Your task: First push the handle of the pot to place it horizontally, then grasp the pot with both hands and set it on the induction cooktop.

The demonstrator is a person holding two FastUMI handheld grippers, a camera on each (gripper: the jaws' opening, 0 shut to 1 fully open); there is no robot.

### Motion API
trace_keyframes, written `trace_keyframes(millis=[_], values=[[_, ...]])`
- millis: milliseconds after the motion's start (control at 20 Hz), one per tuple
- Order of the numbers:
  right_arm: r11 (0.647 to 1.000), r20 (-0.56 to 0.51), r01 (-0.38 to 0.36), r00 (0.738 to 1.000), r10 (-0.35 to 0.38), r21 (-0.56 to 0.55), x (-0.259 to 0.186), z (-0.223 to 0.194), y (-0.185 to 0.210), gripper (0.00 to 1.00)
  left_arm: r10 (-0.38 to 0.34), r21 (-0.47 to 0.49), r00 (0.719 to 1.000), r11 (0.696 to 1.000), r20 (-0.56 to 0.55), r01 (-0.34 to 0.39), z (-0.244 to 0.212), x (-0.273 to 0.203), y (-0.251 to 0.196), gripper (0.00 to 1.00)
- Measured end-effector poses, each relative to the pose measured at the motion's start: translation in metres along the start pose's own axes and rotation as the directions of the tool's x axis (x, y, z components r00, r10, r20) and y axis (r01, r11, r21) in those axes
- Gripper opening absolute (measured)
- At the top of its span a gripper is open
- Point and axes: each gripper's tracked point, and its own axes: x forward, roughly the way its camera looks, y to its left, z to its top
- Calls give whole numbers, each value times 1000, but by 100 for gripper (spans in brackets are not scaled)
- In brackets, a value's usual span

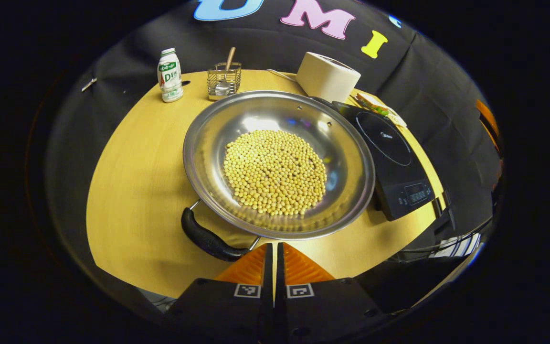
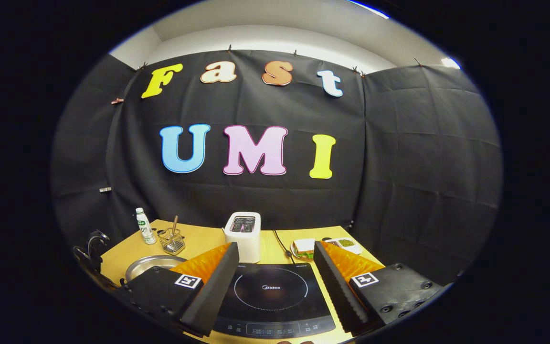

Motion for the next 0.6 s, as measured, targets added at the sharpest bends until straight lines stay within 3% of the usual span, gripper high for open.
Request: trace_keyframes(millis=[600], values=[[1000,-22,-2,1000,1,-27,12,-8,5,98,110,-51,994,993,-13,-111,18,4,81,5]])
